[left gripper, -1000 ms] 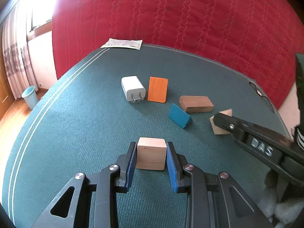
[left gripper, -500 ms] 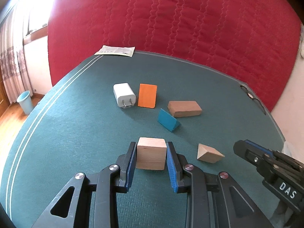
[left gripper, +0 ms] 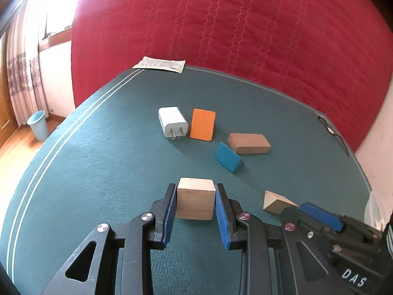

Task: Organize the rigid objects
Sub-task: 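Close the right gripper on the wooden wedge and lift it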

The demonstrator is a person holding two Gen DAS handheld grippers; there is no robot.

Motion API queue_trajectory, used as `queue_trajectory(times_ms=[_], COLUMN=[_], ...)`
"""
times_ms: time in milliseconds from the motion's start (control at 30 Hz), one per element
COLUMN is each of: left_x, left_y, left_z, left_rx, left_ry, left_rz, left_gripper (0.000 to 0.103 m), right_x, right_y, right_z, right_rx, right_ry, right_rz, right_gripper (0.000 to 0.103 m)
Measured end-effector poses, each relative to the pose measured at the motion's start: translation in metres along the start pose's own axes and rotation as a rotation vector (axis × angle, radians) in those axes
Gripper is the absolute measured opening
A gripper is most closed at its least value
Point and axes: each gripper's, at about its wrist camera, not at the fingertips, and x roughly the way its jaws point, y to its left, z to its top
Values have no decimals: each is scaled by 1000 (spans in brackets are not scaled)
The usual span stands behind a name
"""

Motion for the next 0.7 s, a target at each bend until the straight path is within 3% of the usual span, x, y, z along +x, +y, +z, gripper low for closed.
queue_trajectory(times_ms=[200, 400, 500, 700], left_x=[-3, -2, -1, 0], left_y=[8, 7, 7, 3], left_z=[1, 0, 0, 0], left_rx=[-27, -24, -22, -7], left_ry=[-11, -10, -4, 2], left_rz=[33, 35, 32, 21], left_gripper=[32, 32, 32, 32], right_x=[9, 24, 25, 21], right_y=[11, 20, 23, 27], right_z=[3, 8, 8, 4], right_rx=[-16, -44, -65, -107], right_ry=[3, -1, -10, -24], right_rz=[-4, -68, -114, -139], right_gripper=[46, 46, 38, 35])
